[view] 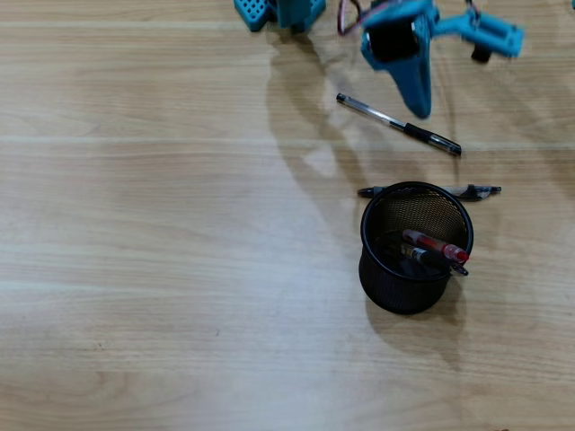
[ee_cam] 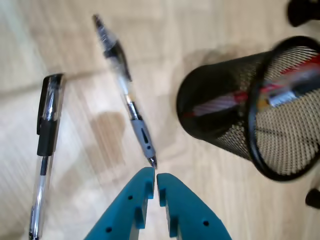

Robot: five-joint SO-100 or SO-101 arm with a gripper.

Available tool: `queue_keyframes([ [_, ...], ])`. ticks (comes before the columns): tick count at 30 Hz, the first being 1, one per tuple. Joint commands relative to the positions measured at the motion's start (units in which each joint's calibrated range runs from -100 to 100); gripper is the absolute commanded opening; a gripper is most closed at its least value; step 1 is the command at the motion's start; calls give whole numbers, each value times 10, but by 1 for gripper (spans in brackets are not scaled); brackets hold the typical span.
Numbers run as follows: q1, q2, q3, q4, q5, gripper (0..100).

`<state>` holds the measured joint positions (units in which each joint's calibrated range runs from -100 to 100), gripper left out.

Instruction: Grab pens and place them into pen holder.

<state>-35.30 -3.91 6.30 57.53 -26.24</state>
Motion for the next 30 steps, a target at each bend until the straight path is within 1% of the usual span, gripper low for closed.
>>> queue_keyframes([
  [1, -21, 51, -58, 6, 30, 2],
  [4, -26, 96, -93, 11, 44, 2],
  [9, -27, 170, -198, 99, 56, 2],
  [13, -32, 218, -277, 136, 56, 2],
  [14, -42, 241, -314, 139, 56, 2],
  [21, -67, 337, -421, 139, 51, 2],
  [26, -85, 385, -449, 139, 50, 2],
  [30, -87, 407, -448, 148, 33, 2],
])
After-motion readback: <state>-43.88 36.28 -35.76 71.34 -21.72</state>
